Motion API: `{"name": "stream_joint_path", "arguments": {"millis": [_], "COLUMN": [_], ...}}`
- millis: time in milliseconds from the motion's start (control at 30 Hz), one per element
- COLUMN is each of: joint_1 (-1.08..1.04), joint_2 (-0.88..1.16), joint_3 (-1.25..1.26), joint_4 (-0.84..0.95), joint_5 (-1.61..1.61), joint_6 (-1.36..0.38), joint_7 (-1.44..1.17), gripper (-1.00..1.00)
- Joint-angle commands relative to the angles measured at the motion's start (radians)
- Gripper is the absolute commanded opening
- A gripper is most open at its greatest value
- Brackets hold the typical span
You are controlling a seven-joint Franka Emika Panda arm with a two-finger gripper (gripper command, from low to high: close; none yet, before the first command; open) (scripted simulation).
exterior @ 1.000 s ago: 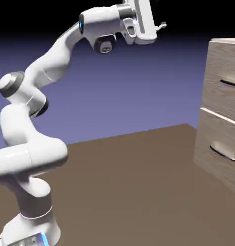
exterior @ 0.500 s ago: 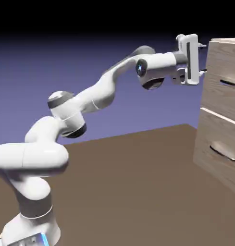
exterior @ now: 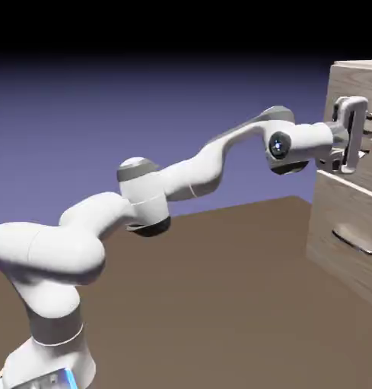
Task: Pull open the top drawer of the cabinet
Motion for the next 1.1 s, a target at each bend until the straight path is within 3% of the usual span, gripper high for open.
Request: {"name": "stream_joint_path", "arguments": {"millis": [0, 933, 967, 1067], "joint_1": [0.021, 0.679, 0.679, 0.745], "joint_2": [-0.004, -0.121, -0.121, -0.121], "joint_3": [0.000, -0.043, -0.043, -0.058], "joint_4": [-0.036, -1.045, -1.045, -1.118], "joint_5": [0.002, -0.084, -0.084, -0.114], "joint_6": [-0.015, -0.367, -0.367, -0.376], "joint_7": [-0.007, -0.121, -0.121, -0.134], "gripper": [-1.00, -1.00, 1.00, 1.00]}}
